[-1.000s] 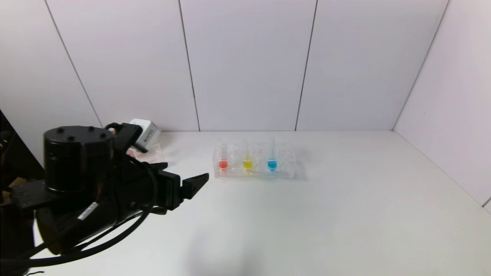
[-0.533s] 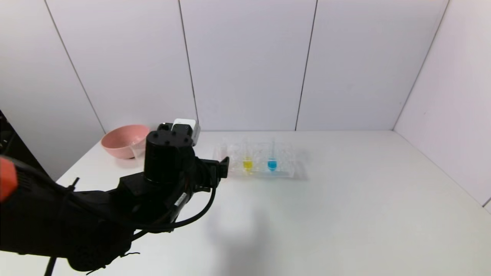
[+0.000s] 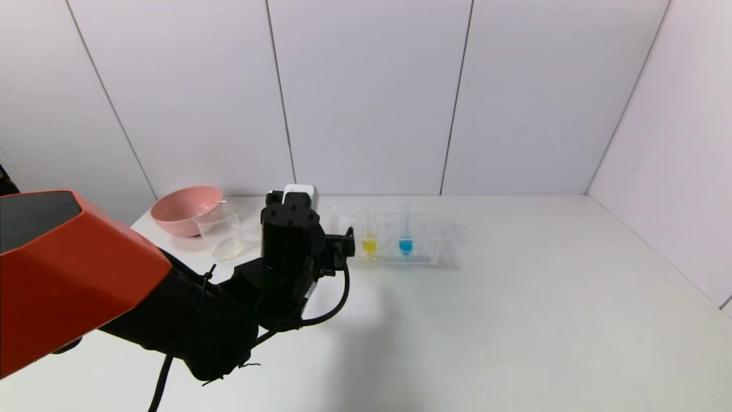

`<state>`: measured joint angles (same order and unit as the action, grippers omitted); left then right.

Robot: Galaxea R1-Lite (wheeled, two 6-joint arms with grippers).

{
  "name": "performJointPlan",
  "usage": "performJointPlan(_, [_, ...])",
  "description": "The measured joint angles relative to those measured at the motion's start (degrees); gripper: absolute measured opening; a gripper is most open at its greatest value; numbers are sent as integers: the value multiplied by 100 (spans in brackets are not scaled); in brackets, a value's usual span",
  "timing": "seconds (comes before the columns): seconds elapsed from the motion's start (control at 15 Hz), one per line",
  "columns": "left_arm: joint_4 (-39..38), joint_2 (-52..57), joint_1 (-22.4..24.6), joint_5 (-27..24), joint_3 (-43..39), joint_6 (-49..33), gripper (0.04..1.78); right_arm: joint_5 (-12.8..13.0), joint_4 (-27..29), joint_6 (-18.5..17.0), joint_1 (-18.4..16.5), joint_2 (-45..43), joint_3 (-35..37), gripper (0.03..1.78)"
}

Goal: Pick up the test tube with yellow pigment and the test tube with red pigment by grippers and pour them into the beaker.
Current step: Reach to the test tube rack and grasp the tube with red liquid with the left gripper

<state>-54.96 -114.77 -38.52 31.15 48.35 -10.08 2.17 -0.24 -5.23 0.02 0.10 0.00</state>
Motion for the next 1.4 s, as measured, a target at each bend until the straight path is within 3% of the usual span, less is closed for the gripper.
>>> performJointPlan(0.6, [-278, -789, 401, -116, 914, 247, 176, 2, 0, -2, 0, 0, 0, 171])
performJointPlan(0.93, [-290, -951, 407, -146, 1022, 260, 175, 0, -2, -2, -2, 0, 0, 171])
performJointPlan(1.13, [-435, -1019, 385, -146, 1044, 276, 154, 2, -5, -2, 0, 0, 0, 171])
performJointPlan(1.27, [-441, -1041, 335, -133, 1056, 319, 128, 0, -2, -2, 0, 0, 0, 171])
performJointPlan(1.4, [-446, -1045, 267, -96, 1063, 325, 90, 2, -5, -2, -2, 0, 0, 171])
